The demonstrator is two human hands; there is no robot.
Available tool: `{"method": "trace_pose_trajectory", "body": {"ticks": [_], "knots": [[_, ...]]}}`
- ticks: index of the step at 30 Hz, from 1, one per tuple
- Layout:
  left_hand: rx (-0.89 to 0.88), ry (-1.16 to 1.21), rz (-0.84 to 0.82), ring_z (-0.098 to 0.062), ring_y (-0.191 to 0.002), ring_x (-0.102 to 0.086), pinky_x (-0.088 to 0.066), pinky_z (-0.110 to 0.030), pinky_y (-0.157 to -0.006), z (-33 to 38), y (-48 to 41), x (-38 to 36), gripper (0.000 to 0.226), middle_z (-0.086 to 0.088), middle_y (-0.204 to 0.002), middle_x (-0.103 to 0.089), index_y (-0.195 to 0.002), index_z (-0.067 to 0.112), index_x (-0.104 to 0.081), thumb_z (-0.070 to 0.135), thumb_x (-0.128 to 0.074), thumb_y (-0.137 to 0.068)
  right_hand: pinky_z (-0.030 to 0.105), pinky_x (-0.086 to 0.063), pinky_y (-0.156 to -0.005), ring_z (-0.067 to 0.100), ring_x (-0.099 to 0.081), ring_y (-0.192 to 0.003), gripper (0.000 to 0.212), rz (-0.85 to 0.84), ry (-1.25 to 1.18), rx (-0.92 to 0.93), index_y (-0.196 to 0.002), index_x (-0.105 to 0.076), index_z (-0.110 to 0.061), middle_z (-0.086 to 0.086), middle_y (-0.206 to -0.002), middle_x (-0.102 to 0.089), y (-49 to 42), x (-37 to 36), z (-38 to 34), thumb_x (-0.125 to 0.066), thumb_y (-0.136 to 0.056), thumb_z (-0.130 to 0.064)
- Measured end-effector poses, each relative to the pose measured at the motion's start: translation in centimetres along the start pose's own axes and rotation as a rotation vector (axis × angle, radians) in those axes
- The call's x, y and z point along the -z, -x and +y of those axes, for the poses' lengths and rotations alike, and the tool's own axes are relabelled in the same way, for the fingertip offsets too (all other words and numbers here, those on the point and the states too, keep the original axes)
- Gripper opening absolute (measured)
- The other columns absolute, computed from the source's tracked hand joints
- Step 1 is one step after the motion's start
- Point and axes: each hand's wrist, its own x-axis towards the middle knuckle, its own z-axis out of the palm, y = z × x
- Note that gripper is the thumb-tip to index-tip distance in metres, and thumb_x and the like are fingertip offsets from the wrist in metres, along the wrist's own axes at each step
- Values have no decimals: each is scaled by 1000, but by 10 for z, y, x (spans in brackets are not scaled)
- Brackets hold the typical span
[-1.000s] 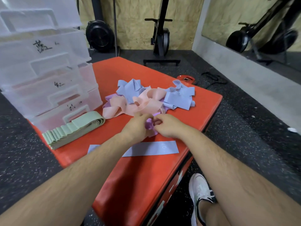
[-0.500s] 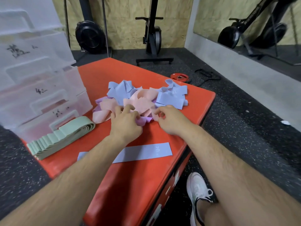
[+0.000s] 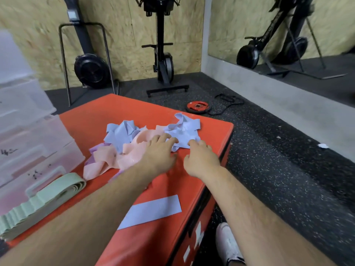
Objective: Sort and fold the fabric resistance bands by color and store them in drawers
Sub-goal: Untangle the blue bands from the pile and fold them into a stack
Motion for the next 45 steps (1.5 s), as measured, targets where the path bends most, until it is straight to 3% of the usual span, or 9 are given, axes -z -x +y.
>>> {"method": "trace_pose_trajectory", "body": {"ticks": [8,10,14,17,20,24,31,37,45], "knots": [[138,-182,-420,-35,-148,-13,-18,-54,-116,11,-111,-35,65,4,-163,-3,-148,56,-17,41,-50,-94,43,-39,-98,33,-40,-130,60,-9,43,-50,-148,-26,-20,10,-144,-36,-17,2,11,-51,-93,-27],[119,-254,-517,-37,-145,-23,-24,-55,-114,16,-120,-40,60,-1,-162,-12,-145,56,-20,45,-46,-92,43,-38,-99,33,-39,-131,64,-14,39,-55,-149,-24,-21,10,-144,-35,-20,2,8,-53,-92,-27],[66,-251,-446,-28,-113,-56,-47,-46,-104,18,-117,-44,46,-14,-140,-53,-136,14,-54,31,-48,-93,44,-38,-100,35,-39,-132,69,-60,32,-34,-152,-20,-20,12,-146,-36,-22,1,2,-52,-91,-24],[35,-174,-428,-13,-73,-58,-59,-26,-68,26,-107,-33,52,-18,-133,-60,-132,-3,-52,27,-47,-89,44,-37,-101,34,-39,-133,67,-84,53,-21,-152,-22,-19,12,-147,-36,-16,4,-3,-52,-92,-25],[226,-4,-378,-22,-102,-65,-52,-32,-83,37,-83,4,31,-10,-124,-65,-121,11,-66,17,-53,-94,44,-39,-99,34,-41,-131,58,-77,88,-16,-146,-30,-18,12,-142,-40,-10,6,-4,-52,-93,-25],[-7,-183,-287,-21,-103,-59,-44,-28,-79,-1,-52,37,25,-3,-107,-61,-107,21,-69,13,-54,-89,44,-39,-97,34,-43,-128,57,-73,83,29,-146,-32,-17,11,-141,-41,0,8,-8,-49,-92,-20],[-103,-111,-249,-30,-112,-56,-40,-26,-90,-54,-5,83,37,-12,-122,-59,-118,8,-68,-3,-57,-85,43,-44,-95,37,-48,-124,42,-98,8,203,-135,-43,-19,10,-135,-45,10,0,-32,-48,-93,-20],[28,-117,-364,-20,-118,-50,-44,-40,-95,-75,29,75,47,9,-122,-52,-118,37,-59,15,-62,-76,43,-46,-101,33,-50,-128,47,-232,20,273,-137,-48,-23,7,-143,-40,11,-13,-47,-51,-91,-16],[118,-7,-191,-24,-107,-53,-46,-43,-90,-64,24,58,38,7,-116,-57,-115,32,-54,39,-62,-78,44,-50,-96,31,-53,-122,39,-234,15,304,-130,-57,-12,8,-139,-48,2,-17,-47,-52,-91,-12]]}}
